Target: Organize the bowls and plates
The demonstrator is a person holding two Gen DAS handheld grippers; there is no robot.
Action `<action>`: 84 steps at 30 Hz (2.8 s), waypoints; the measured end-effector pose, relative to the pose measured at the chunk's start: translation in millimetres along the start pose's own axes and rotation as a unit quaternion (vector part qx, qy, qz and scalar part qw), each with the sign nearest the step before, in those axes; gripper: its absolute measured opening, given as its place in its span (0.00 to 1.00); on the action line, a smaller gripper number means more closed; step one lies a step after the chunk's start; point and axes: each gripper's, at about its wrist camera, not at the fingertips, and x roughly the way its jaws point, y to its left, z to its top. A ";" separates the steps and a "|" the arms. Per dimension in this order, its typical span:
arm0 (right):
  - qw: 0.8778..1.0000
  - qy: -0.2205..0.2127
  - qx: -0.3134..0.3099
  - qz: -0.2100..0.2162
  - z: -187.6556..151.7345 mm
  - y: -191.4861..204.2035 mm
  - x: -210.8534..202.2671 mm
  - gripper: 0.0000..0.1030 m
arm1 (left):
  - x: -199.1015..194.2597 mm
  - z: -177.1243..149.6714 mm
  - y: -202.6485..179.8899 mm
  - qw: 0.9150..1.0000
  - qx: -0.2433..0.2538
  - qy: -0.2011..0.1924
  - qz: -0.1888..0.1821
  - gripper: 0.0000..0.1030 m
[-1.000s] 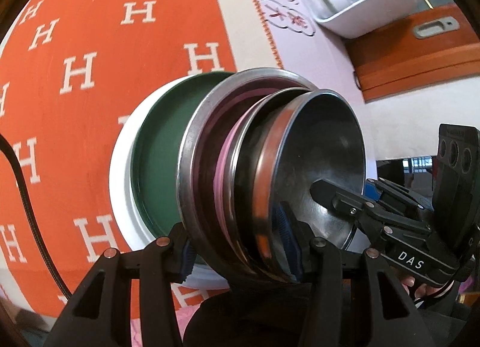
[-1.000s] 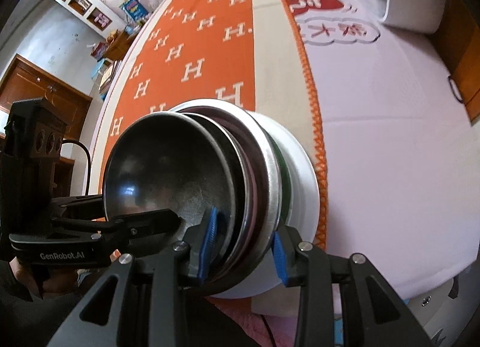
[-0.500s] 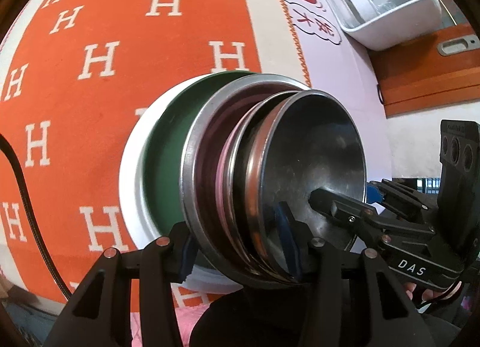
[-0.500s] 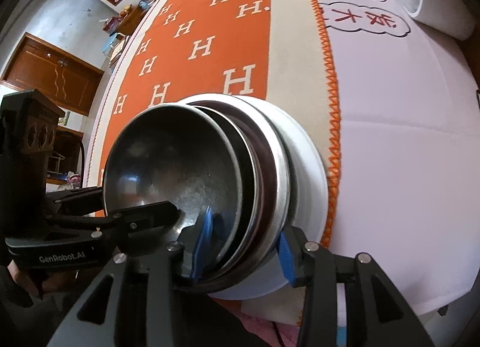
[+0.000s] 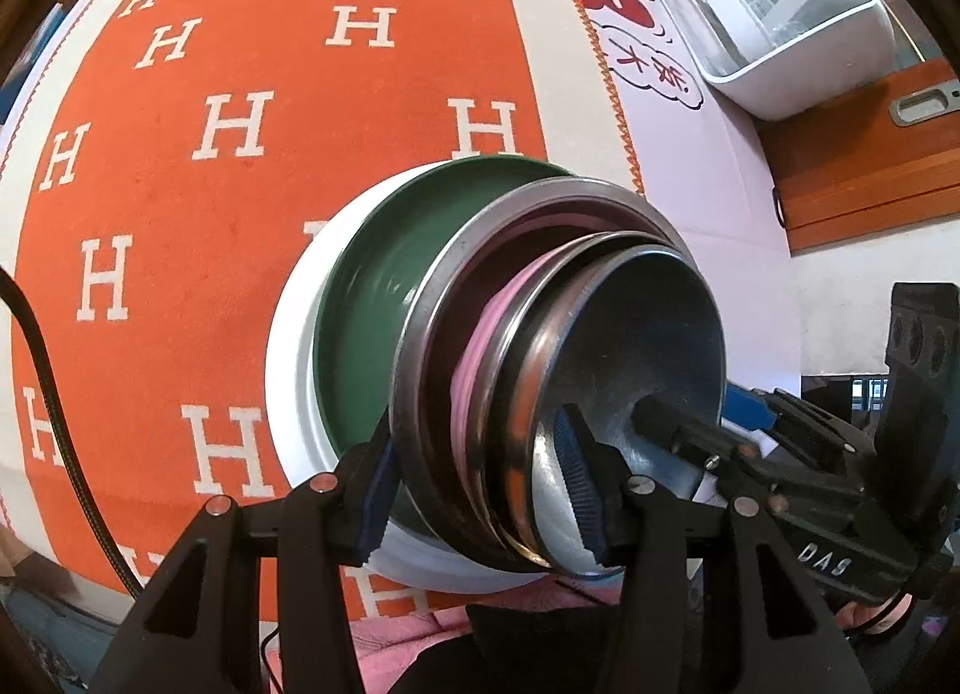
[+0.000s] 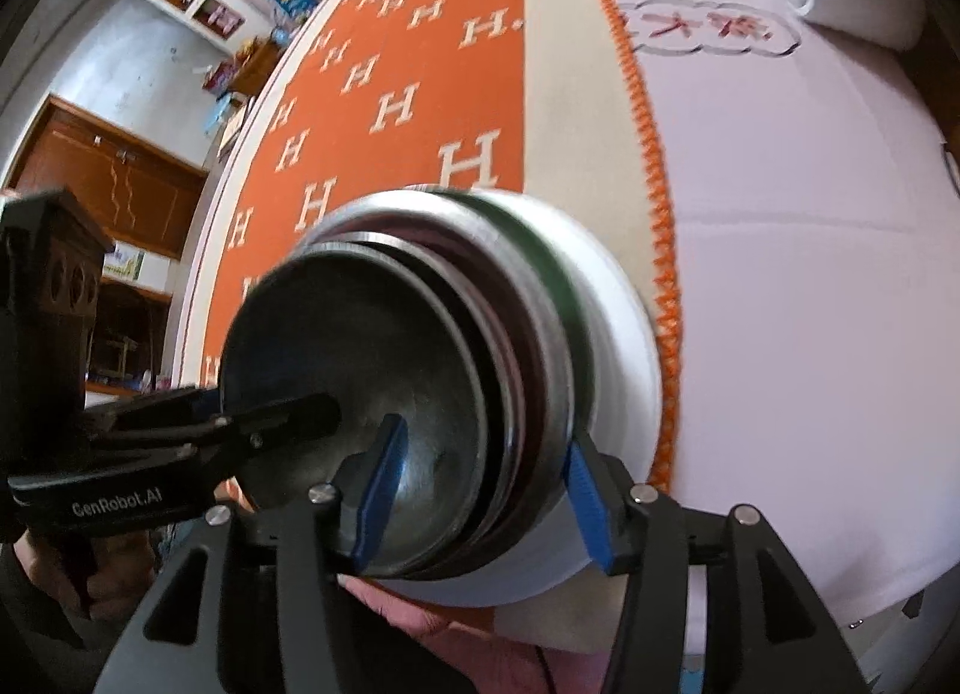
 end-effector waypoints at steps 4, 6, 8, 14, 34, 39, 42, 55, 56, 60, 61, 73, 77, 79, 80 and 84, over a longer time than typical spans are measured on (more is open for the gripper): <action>0.999 -0.034 0.026 -0.005 -0.8 -3.7 -14.6 0.68 | -15.2 -4.3 2.5 0.999 0.011 -0.027 -0.020 0.62; 0.998 -0.050 0.041 -0.013 -2.0 -5.4 -19.4 0.70 | -26.1 -6.3 5.8 0.998 0.014 -0.045 -0.035 0.64; 0.996 -0.067 0.058 -0.016 -4.7 -6.7 -24.3 0.70 | -37.6 -8.2 9.3 0.997 0.019 -0.064 -0.042 0.67; 0.987 -0.124 0.098 -0.034 -27.2 -1.7 -46.9 0.81 | -84.5 -22.9 21.5 0.989 0.038 -0.140 -0.022 0.84; 0.982 -0.159 -0.025 -0.094 -102.2 107.5 -135.6 0.99 | -225.7 -113.8 59.3 0.959 0.027 -0.279 0.037 0.99; 0.981 -0.166 -0.049 -0.088 -113.9 129.6 -153.3 1.00 | -225.2 -129.4 31.5 0.954 0.046 -0.288 0.069 0.99; 0.974 -0.185 -0.062 -0.112 -122.4 142.3 -155.4 1.00 | -218.0 -134.1 25.9 0.956 0.037 -0.281 0.076 0.99; 0.970 -0.209 -0.037 -0.120 -119.4 138.7 -145.1 1.00 | -208.5 -144.8 16.4 0.936 0.009 -0.310 0.168 0.99; 0.970 -0.209 -0.039 -0.118 -119.4 139.6 -143.5 1.00 | -206.5 -145.1 15.9 0.935 0.011 -0.307 0.175 0.99; 0.969 -0.213 -0.042 -0.115 -118.1 141.0 -140.4 1.00 | -203.7 -146.8 14.0 0.933 0.017 -0.308 0.188 0.99; 0.969 -0.214 -0.042 -0.115 -118.2 141.7 -140.3 1.00 | -204.4 -147.3 13.8 0.932 0.017 -0.310 0.189 0.99; 0.966 -0.224 -0.049 -0.122 -117.6 147.0 -138.0 1.00 | -204.6 -149.1 7.3 0.930 0.036 -0.310 0.192 0.99; 0.964 -0.228 -0.048 -0.125 -117.5 147.5 -137.8 1.00 | -204.3 -149.0 7.3 0.931 0.036 -0.310 0.192 0.99; 0.964 -0.229 -0.049 -0.125 -117.2 147.7 -138.0 1.00 | -204.2 -148.8 7.5 0.931 0.036 -0.310 0.192 0.99; 0.964 -0.230 -0.049 -0.125 -117.2 147.7 -138.0 1.00 | -204.0 -148.8 7.4 0.931 0.036 -0.309 0.192 0.99; 0.963 -0.231 -0.049 -0.127 -114.8 147.9 -138.8 1.00 | -203.7 -149.9 6.1 0.930 0.035 -0.310 0.193 0.99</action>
